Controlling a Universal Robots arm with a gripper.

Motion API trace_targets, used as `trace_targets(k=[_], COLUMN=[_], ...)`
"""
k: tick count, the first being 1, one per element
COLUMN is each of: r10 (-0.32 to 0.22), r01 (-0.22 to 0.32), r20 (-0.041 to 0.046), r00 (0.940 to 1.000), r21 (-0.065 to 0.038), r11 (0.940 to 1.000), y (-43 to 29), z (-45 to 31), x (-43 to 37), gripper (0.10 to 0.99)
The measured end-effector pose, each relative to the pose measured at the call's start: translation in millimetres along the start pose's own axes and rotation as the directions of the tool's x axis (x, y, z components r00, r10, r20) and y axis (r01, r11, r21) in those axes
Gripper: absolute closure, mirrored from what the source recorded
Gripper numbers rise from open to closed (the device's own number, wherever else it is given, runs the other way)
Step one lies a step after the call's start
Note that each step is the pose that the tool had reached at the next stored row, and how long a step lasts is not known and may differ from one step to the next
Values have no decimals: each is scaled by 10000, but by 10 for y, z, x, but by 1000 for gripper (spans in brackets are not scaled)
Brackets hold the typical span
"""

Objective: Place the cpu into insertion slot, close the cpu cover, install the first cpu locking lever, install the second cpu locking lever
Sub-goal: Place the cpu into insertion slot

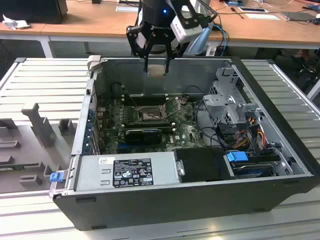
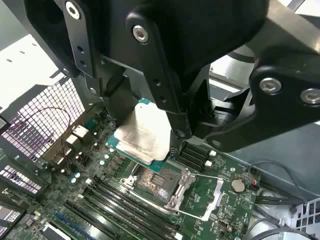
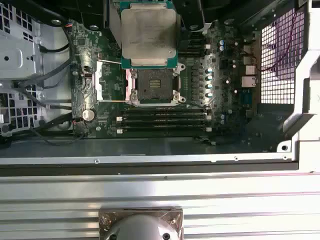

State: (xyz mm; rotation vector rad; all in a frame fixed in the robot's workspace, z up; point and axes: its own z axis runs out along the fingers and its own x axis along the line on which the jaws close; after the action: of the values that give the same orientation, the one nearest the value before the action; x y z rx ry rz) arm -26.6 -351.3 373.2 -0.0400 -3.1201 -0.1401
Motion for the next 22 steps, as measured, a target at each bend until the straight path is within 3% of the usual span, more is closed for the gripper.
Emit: trace_targets(k=[3, 7, 13, 16, 22], r10=[122, 864, 1050, 1519, 2519], r01=[-122, -864, -1050, -1519, -2518], r20=[10, 76, 93, 134, 220], r00=[9999, 9962, 9944, 9883, 9675], r21=[-2, -9, -12, -27, -63], r11=[9999, 9963, 9945, 9884, 9678], y=[0, 0, -3, -3, -4], z=[0, 1, 31, 35, 39], x=[0, 0, -1, -1, -1], gripper=[557, 557, 557, 557, 557])
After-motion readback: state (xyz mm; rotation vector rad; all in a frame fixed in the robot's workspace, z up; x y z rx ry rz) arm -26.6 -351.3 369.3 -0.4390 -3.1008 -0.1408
